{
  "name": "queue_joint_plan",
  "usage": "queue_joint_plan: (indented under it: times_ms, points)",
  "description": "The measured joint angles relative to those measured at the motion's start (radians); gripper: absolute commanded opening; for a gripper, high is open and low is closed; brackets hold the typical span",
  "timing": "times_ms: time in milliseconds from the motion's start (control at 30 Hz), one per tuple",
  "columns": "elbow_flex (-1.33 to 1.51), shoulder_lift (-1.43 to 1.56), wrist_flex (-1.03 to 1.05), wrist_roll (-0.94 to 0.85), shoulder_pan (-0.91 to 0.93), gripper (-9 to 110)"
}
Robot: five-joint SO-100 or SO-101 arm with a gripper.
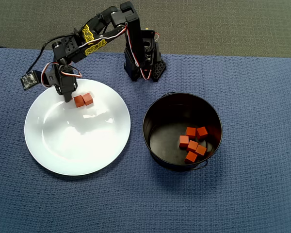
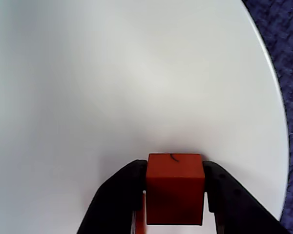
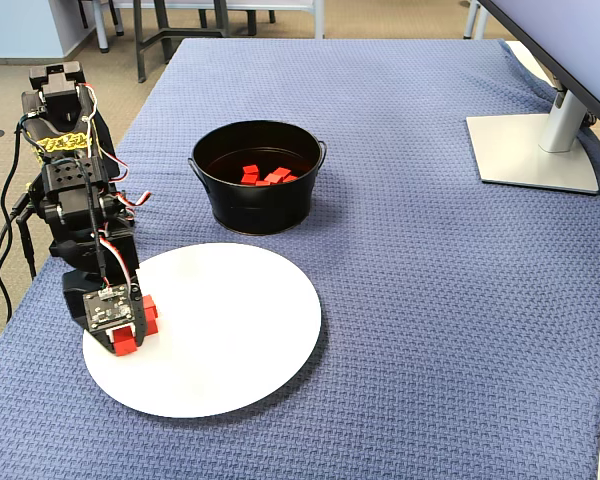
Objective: Pick up the red cubes from the white plate and place them in the black recipient
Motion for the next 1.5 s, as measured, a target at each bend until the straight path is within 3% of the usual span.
queue_joint_plan:
  times_ms: [433, 700, 900, 967, 1000, 1033, 1100, 1200, 1500]
  points:
    - [-0.103, 0.255, 0.176, 0.652, -0.307, 0]
    - [-0.179, 0.408, 0.319, 1.092, -0.660, 0]
    - [-0.179, 0.502, 0.380, 1.315, -0.971, 0]
    - [-0.179, 0.526, 0.396, 1.364, -1.045, 18]
    - [-0.179, 0.534, 0.407, 1.378, -1.075, 37]
    - [-0.179, 0.540, 0.423, 1.381, -1.103, 46]
    - [-0.175, 0.555, 0.465, 1.345, -1.167, 48]
    - [-0.123, 0.606, 0.460, 1.218, -1.180, 48]
    - [-0.087, 0.555, 0.341, 0.910, -0.716, 29]
